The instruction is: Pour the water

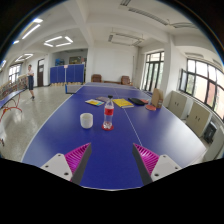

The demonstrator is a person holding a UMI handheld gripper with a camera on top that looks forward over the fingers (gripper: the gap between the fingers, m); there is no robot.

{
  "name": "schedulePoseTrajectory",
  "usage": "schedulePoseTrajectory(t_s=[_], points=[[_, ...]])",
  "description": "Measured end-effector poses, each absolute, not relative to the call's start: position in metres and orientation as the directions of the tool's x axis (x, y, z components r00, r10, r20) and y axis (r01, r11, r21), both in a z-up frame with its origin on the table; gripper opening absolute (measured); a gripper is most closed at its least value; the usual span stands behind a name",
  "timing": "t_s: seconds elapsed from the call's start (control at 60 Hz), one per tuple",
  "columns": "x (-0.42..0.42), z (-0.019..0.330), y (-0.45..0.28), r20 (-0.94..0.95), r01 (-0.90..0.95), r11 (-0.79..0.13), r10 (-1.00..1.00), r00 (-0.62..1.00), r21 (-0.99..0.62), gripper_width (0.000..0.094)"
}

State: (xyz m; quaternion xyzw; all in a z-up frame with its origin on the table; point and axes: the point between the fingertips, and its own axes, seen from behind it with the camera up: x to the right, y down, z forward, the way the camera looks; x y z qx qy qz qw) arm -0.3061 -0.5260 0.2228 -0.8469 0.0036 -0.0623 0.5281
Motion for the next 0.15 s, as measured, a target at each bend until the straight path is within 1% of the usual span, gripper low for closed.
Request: schedulePoseTrajectory(t_s=[0.067,0.15], points=[[-0.305,0.2298,-0.5242,0.119,0.079,-0.423,-0.069,0.99,-0.903,0.0844],[-0.3044,0.2318,-0.5269,0.126,0.087,-0.422,-0.065,0.99,-0.902,0.0847]])
